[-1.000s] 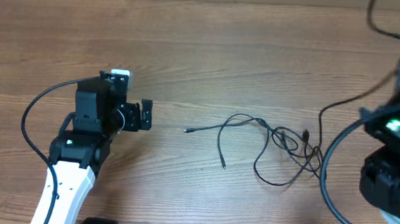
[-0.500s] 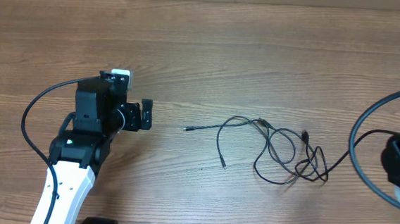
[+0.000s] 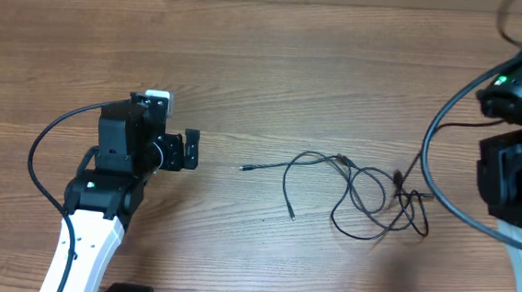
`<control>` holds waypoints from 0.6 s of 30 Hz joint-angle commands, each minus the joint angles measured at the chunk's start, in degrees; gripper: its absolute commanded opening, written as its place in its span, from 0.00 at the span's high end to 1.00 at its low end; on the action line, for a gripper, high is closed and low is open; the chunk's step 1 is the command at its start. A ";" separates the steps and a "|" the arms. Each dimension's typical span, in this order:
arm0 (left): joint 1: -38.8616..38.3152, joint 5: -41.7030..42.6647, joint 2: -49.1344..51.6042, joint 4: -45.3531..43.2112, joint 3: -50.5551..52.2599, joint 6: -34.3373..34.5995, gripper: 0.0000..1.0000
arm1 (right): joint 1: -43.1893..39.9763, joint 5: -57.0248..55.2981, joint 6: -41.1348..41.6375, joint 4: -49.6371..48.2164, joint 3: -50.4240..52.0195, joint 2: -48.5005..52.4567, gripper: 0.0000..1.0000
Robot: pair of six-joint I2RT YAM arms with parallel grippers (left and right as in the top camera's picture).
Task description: Untangle cables
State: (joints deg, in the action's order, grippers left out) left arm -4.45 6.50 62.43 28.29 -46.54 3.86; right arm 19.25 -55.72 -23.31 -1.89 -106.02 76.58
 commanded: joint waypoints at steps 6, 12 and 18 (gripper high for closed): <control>0.02 0.59 -0.17 -0.48 -0.57 -1.11 0.00 | 10.14 0.28 2.12 -0.35 -0.31 -1.03 0.96; 0.02 0.59 -0.17 -1.01 -0.57 -1.09 0.00 | 25.20 -4.07 2.10 -0.33 -0.31 -1.03 0.96; 0.02 0.59 -0.17 -1.16 -0.57 -1.09 0.00 | 37.38 -11.78 2.10 -0.35 -0.31 -1.03 0.96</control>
State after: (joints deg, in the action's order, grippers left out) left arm -4.45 6.52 62.43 27.42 -46.54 3.86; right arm 52.64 -62.57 -21.43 -1.91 -106.00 76.36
